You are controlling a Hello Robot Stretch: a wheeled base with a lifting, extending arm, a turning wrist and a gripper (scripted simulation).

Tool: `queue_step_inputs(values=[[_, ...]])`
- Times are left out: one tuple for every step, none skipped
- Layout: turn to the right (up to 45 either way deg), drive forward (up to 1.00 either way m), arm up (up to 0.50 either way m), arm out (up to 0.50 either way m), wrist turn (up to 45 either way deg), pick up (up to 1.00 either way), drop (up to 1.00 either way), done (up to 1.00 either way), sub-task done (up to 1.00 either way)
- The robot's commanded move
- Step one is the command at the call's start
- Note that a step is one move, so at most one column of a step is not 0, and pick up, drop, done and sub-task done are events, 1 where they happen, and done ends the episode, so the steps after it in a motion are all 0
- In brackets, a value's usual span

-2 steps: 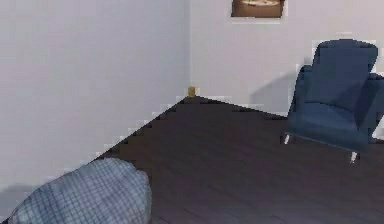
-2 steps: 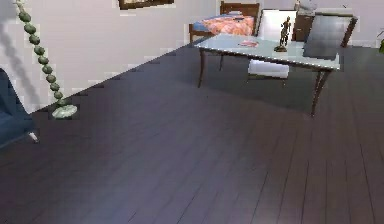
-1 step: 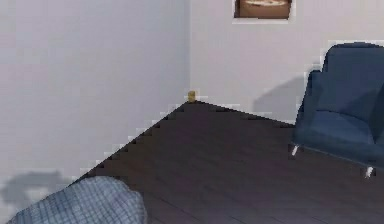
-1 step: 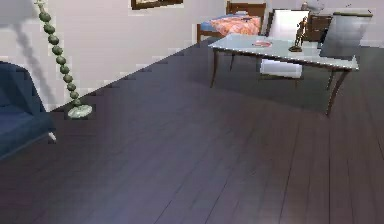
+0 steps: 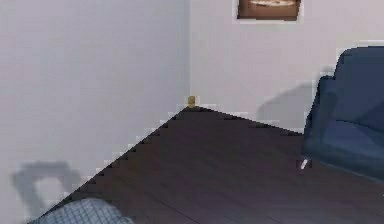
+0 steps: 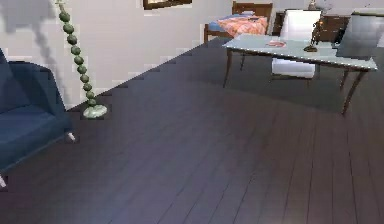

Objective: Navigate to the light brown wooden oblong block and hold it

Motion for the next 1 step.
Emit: queue_step_inputs(values=[[30.0, 0.0, 0.0, 0.0, 0.0, 0.0, 0.0, 0.0, 0.0]])
